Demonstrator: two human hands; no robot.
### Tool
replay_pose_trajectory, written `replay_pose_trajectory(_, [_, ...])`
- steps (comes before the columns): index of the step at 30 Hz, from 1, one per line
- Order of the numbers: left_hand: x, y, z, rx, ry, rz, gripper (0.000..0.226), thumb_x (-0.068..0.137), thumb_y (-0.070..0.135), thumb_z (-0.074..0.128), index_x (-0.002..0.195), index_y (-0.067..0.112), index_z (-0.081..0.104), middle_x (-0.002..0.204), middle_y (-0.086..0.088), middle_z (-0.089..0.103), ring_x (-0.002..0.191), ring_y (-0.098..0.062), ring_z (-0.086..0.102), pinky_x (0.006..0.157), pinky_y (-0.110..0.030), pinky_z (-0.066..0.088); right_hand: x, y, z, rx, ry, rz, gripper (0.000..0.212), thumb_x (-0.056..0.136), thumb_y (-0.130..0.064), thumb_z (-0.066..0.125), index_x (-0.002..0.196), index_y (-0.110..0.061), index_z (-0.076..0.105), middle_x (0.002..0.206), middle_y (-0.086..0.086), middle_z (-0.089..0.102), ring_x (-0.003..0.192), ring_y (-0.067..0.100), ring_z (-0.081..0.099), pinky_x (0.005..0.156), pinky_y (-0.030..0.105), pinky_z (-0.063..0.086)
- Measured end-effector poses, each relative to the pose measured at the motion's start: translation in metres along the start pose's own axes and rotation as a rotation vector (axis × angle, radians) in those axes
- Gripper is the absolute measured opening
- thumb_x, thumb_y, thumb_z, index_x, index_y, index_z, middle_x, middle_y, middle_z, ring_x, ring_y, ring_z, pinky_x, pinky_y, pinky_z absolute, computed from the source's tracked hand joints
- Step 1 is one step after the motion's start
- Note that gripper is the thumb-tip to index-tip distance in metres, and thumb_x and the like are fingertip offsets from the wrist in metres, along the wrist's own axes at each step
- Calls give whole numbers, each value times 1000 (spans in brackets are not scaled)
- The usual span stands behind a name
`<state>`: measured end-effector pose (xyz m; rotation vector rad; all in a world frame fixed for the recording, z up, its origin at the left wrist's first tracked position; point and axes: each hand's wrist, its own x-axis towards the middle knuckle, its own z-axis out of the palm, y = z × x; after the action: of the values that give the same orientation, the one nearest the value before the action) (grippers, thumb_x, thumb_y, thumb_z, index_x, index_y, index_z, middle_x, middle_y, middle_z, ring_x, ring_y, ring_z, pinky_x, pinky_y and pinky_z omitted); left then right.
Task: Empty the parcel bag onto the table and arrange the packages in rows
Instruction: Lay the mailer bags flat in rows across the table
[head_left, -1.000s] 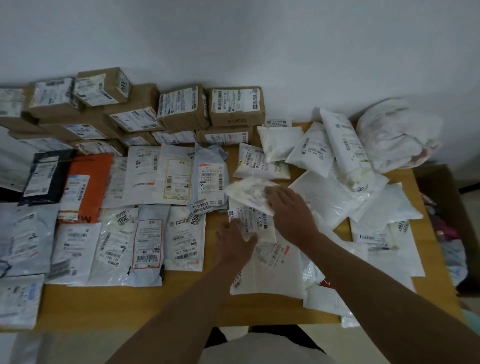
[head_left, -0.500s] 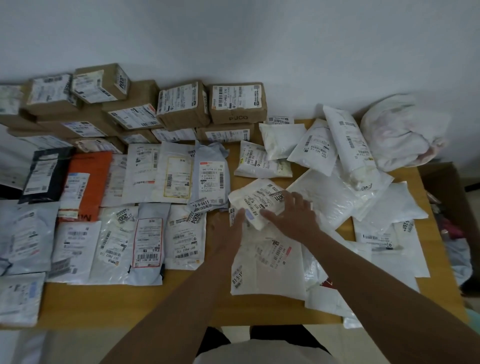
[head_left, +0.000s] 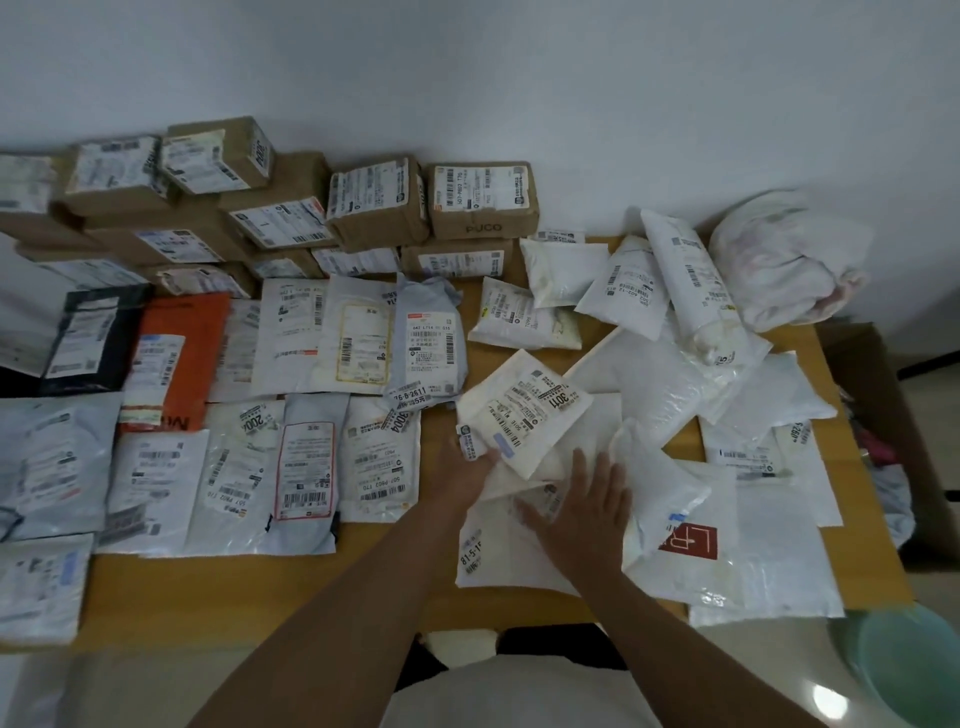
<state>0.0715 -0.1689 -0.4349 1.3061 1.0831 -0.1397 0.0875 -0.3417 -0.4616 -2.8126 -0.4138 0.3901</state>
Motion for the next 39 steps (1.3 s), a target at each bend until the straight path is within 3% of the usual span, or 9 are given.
replay_pose_trajectory(4, [-17,-17,-22,-25,-52,-1,43,86,10,71,120,25,48,118,5,56,113,-22,57,98,-41,48,-17,-1,7,-7,-32,28,103,75,-88,30,146,-14,27,148,31,34,138,49,32,105,63,33])
replay_pose_trajectory(8, [-40,-47,-52,-10,-68,-84,55,84,17,74,131,16,45,126,-2,58,112,-22,58,98,-44,50,-22,6,17,-46,66,7,91,73,-62,65,138,-6,35,135,37,44,127,54,41,101,63,41])
replay_pose_trajectory(12, [-62,-77,-85,16,-105,-84,57,87,14,70,133,17,37,128,-4,54,115,-22,54,99,-42,48,-18,0,21,-86,78,97,84,83,-65,42,139,-2,42,142,33,39,137,48,31,115,58,24])
replay_pose_trajectory(17, [-68,-100,-102,12,-96,-56,68,86,13,69,145,22,36,138,0,52,120,-21,53,100,-41,47,-36,-57,1,287,185,266,53,99,-43,40,137,-8,48,137,24,49,126,44,41,105,58,35])
replay_pose_trajectory(22, [-61,-113,-107,-13,-79,-60,72,75,24,80,137,21,44,131,2,58,118,-19,56,103,-46,47,-55,-93,11,251,-110,148,96,79,-68,63,153,-28,16,145,17,38,133,40,37,107,56,30])
replay_pose_trajectory(26, [-65,-116,-110,-9,-136,-4,67,78,13,76,137,21,45,129,2,59,118,-17,57,101,-43,48,-44,-104,15,480,-191,228,93,83,-34,74,153,-36,14,130,13,57,120,38,52,96,49,46])
replay_pose_trajectory(30, [-80,-99,-117,-74,-180,20,48,90,-4,59,127,24,46,115,8,59,108,-11,57,82,-21,49,-39,-105,-1,983,-199,362,81,89,6,56,151,-36,24,122,7,60,104,22,64,68,30,56])
replay_pose_trajectory(34, [-87,-96,-149,-97,-19,-50,43,84,-8,51,117,19,51,107,0,62,96,-18,58,71,-25,45,-31,-110,-10,1106,-36,533,82,87,5,57,149,-38,26,106,1,56,89,13,60,69,33,53])
replay_pose_trajectory(39, [-98,-107,-215,-76,363,-146,27,90,-4,39,70,14,40,68,-2,42,58,-14,37,51,-26,26,-42,-147,6,1190,-147,642,57,81,-1,61,134,-21,52,114,12,63,89,19,62,78,38,56])
